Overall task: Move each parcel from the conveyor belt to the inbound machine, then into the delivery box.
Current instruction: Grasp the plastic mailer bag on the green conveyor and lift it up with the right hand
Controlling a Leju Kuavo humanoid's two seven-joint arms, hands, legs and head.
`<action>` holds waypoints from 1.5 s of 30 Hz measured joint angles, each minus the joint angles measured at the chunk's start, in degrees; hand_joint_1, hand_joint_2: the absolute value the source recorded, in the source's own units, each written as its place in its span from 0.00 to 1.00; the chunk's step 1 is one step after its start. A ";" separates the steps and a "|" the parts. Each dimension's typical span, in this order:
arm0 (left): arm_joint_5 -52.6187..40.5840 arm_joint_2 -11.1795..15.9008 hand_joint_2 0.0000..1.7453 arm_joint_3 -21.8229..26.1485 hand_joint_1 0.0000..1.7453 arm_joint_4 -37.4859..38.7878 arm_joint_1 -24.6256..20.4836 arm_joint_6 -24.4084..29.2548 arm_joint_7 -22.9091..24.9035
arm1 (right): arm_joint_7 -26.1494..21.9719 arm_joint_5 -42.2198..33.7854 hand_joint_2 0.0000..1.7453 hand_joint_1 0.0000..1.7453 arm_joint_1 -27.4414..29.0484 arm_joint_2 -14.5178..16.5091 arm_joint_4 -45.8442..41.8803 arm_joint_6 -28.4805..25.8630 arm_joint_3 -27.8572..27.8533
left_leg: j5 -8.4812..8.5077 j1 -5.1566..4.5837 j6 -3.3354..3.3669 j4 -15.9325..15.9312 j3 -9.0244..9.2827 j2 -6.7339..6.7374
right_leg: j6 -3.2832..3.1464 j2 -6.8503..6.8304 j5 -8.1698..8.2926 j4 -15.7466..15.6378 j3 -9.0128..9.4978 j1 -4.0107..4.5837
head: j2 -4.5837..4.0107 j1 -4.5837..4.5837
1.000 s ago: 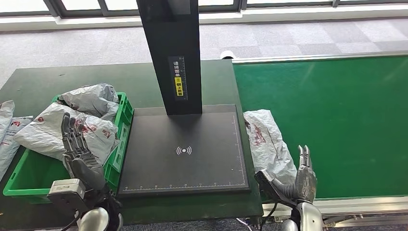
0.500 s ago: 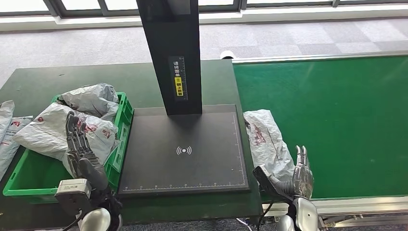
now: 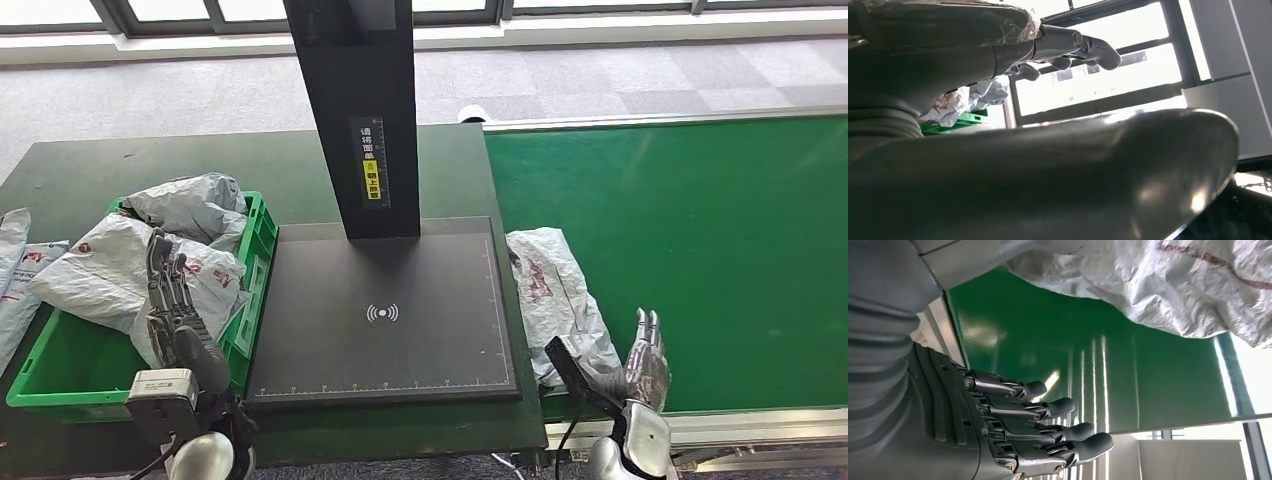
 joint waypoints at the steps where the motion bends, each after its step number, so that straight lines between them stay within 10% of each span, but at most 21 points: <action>1: 0.00 0.01 0.00 0.00 0.00 0.01 -0.05 0.00 0.01 | 0.13 -0.09 1.00 0.00 -0.40 -0.32 0.77 0.03 -0.17 | 0.00 0.00 0.00 0.00 0.00 0.00 | 0.00 0.00 0.00 0.00 0.00 0.00 | 0.00 0.00; 28: 0.54 0.10 0.00 0.00 0.00 2.01 -1.14 0.72 -0.01 | -1.93 -0.78 1.00 0.00 -6.30 -1.99 15.83 3.63 -0.48 | 0.00 0.00 0.00 0.01 0.06 0.05 | 0.01 0.05 0.02 0.00 0.04 -0.01 | 0.00 0.00; 32: 0.80 0.13 0.00 0.00 0.00 2.79 -1.68 0.75 -0.05 | -3.16 -1.07 1.00 1.00 -6.95 -1.87 17.69 3.47 -0.32 | 0.01 0.00 0.00 0.00 0.08 0.10 | 0.01 0.06 0.02 0.00 0.07 0.00 | 0.00 0.00; 45: 1.57 0.15 0.00 0.00 0.00 3.82 -1.94 1.29 -0.53 | -8.58 -6.83 1.00 1.00 -7.16 -1.17 18.10 1.86 1.91 | 0.04 0.00 -0.01 0.01 0.09 0.12 | 0.03 0.07 0.09 0.00 0.07 0.01 | 0.00 0.00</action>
